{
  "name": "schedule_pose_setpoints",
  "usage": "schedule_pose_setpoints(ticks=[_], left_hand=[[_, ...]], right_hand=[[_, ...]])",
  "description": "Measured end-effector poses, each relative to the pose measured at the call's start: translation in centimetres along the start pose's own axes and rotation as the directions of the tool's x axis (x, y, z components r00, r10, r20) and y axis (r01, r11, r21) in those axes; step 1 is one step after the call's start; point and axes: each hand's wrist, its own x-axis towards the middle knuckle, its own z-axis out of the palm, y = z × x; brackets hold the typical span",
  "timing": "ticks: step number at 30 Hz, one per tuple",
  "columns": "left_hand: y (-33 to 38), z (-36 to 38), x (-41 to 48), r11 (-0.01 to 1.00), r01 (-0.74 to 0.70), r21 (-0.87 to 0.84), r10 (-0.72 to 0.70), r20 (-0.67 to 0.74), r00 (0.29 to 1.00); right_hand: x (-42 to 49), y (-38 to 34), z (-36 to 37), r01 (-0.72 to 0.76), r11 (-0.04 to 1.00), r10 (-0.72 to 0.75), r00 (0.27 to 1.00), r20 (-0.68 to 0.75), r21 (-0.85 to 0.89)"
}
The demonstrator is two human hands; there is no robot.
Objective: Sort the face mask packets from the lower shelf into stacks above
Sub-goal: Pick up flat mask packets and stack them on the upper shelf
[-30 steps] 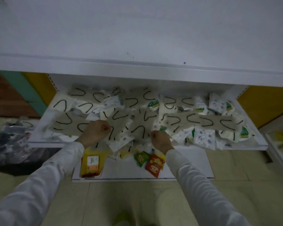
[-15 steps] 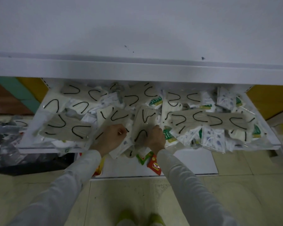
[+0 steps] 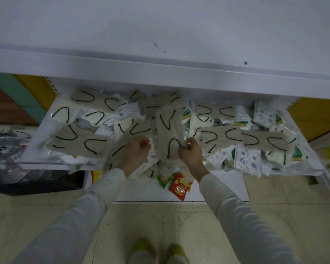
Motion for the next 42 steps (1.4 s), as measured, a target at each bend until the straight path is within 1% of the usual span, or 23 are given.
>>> schedule_pose_setpoints(ticks=[2, 3, 5, 6, 7, 8, 10, 12, 14, 15, 16, 17, 18, 19, 26, 31, 33, 36, 40, 42], left_hand=[[0.8, -0.3, -0.3, 0.992, 0.044, -0.115, -0.042, 0.012, 0.999], [0.9, -0.4, -0.3, 0.974, 0.086, -0.207, -0.077, 0.052, 0.996], [1.3, -0.7, -0.4, 0.891, 0.189, -0.413, -0.136, 0.155, 0.978], [1.2, -0.9, -0.3, 0.831, 0.247, -0.499, -0.171, 0.194, 0.966], [0.9, -1.1, -0.3, 0.790, 0.284, -0.543, -0.201, 0.208, 0.957], [0.4, -1.3, -0.2, 0.767, 0.282, -0.576, -0.203, 0.199, 0.959], [0.3, -2.0, -0.7, 0.812, 0.156, -0.562, -0.135, 0.079, 0.988], [-0.1, -3.2, -0.8, 0.858, 0.066, -0.510, -0.128, -0.087, 0.988], [-1.0, -5.2, -0.6, 0.888, 0.013, -0.459, -0.131, -0.226, 0.965], [-1.8, -6.5, -0.5, 0.910, -0.008, -0.416, -0.123, -0.287, 0.950], [-2.7, -7.9, -0.3, 0.929, -0.010, -0.370, -0.125, -0.341, 0.932], [-3.6, -9.2, -0.2, 0.942, -0.006, -0.336, -0.132, -0.387, 0.913], [-4.6, -10.4, -0.2, 0.947, -0.002, -0.322, -0.140, -0.418, 0.898], [-5.2, -11.5, -0.3, 0.947, -0.012, -0.322, -0.135, -0.433, 0.891], [-8.4, -14.3, -1.1, 0.933, 0.031, -0.358, -0.196, -0.434, 0.879], [-8.8, -14.3, -0.7, 0.928, 0.044, -0.369, -0.201, -0.399, 0.895], [-8.6, -14.0, -0.5, 0.916, 0.051, -0.399, -0.220, -0.391, 0.894], [-8.1, -13.4, -0.3, 0.911, 0.057, -0.409, -0.221, -0.365, 0.904], [-7.2, -12.7, -0.4, 0.904, 0.049, -0.424, -0.206, -0.332, 0.920], [-6.5, -12.3, -0.5, 0.897, 0.041, -0.441, -0.197, -0.315, 0.929]], right_hand=[[-0.9, -0.3, -0.1, -0.015, 0.977, 0.013, 1.000, 0.013, 0.212], [-1.4, -0.6, 0.1, -0.038, 0.947, 0.023, 0.998, 0.051, 0.318], [-2.2, -1.0, 0.7, -0.087, 0.890, 0.024, 0.989, 0.143, 0.448], [-2.6, -1.2, 1.2, -0.104, 0.881, 0.025, 0.984, 0.175, 0.462], [-3.1, -1.5, 2.0, -0.119, 0.879, 0.029, 0.980, 0.199, 0.461], [-3.6, -1.6, 3.0, -0.130, 0.881, 0.033, 0.976, 0.214, 0.456], [-4.5, -2.1, 5.1, -0.160, 0.881, 0.041, 0.964, 0.264, 0.446], [-4.8, -2.5, 7.1, -0.190, 0.906, 0.054, 0.939, 0.340, 0.379], [-4.6, -2.8, 8.9, -0.211, 0.940, 0.104, 0.926, 0.363, 0.267], [-4.2, -2.7, 9.7, -0.211, 0.961, 0.145, 0.935, 0.324, 0.180], [-3.9, -2.8, 10.3, -0.193, 0.980, 0.172, 0.948, 0.269, 0.052], [-3.7, -2.8, 10.8, -0.164, 0.981, 0.182, 0.961, 0.207, -0.100], [-3.7, -3.1, 11.3, -0.139, 0.961, 0.178, 0.973, 0.148, -0.238], [-3.7, -3.4, 11.9, -0.138, 0.940, 0.177, 0.979, 0.100, -0.312], [-2.5, -4.7, 15.6, -0.248, 0.846, 0.234, 0.968, -0.089, -0.471], [-1.6, -4.2, 14.6, -0.196, 0.823, 0.154, 0.980, -0.123, -0.533], [-1.1, -3.9, 14.0, -0.164, 0.840, 0.111, 0.985, -0.133, -0.517], [-0.7, -3.7, 12.9, -0.130, 0.903, 0.079, 0.987, -0.141, -0.408], [-0.6, -4.1, 11.2, -0.098, 0.986, 0.084, 0.990, -0.109, -0.134], [-0.6, -4.6, 10.2, -0.086, 0.996, 0.087, 0.993, -0.076, 0.022]])
